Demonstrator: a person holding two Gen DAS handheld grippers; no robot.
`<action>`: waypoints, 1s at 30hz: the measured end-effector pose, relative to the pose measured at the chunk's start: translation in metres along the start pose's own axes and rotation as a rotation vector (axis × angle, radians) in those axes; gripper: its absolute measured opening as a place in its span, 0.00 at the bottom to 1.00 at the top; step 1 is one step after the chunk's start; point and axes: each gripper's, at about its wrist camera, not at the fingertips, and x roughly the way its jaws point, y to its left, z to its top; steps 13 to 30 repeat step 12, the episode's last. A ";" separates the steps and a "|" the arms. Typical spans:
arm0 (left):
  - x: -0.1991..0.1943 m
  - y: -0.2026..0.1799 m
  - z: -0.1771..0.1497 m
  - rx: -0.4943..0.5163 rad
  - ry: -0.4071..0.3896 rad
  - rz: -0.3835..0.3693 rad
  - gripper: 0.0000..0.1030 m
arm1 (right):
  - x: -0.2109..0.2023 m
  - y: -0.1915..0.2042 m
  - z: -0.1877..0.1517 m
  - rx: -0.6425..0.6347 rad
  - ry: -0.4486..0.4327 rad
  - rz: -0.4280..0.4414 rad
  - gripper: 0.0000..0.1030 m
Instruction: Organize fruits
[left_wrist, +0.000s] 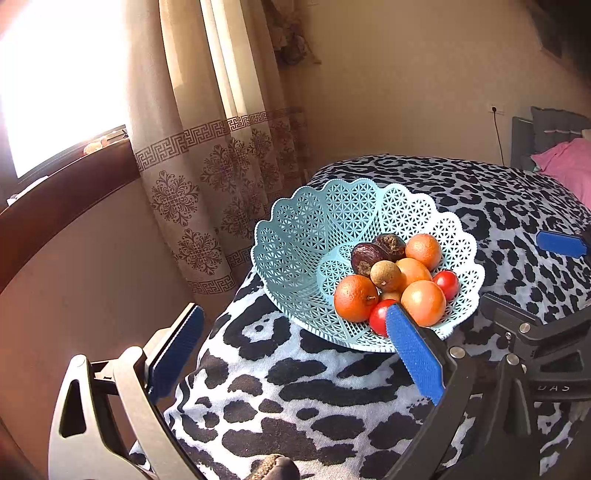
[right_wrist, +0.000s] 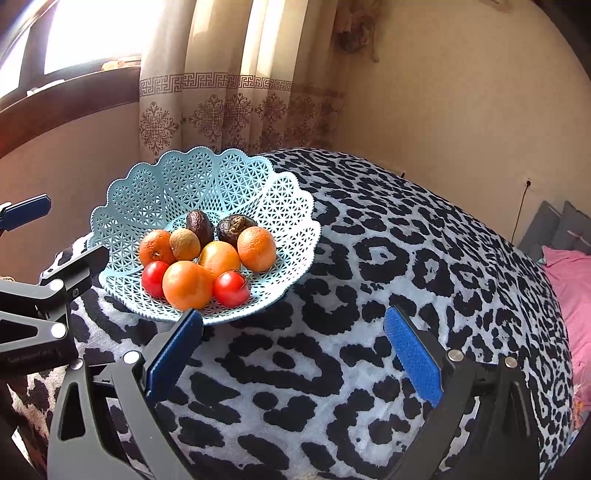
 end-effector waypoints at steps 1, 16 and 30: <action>0.000 -0.001 0.000 0.000 -0.001 0.000 0.97 | -0.001 0.000 0.000 0.000 0.000 0.000 0.95; -0.008 -0.007 0.002 0.021 -0.009 -0.011 0.97 | -0.011 -0.022 -0.006 0.050 0.030 -0.028 0.95; -0.008 -0.007 0.002 0.021 -0.009 -0.011 0.97 | -0.011 -0.022 -0.006 0.050 0.030 -0.028 0.95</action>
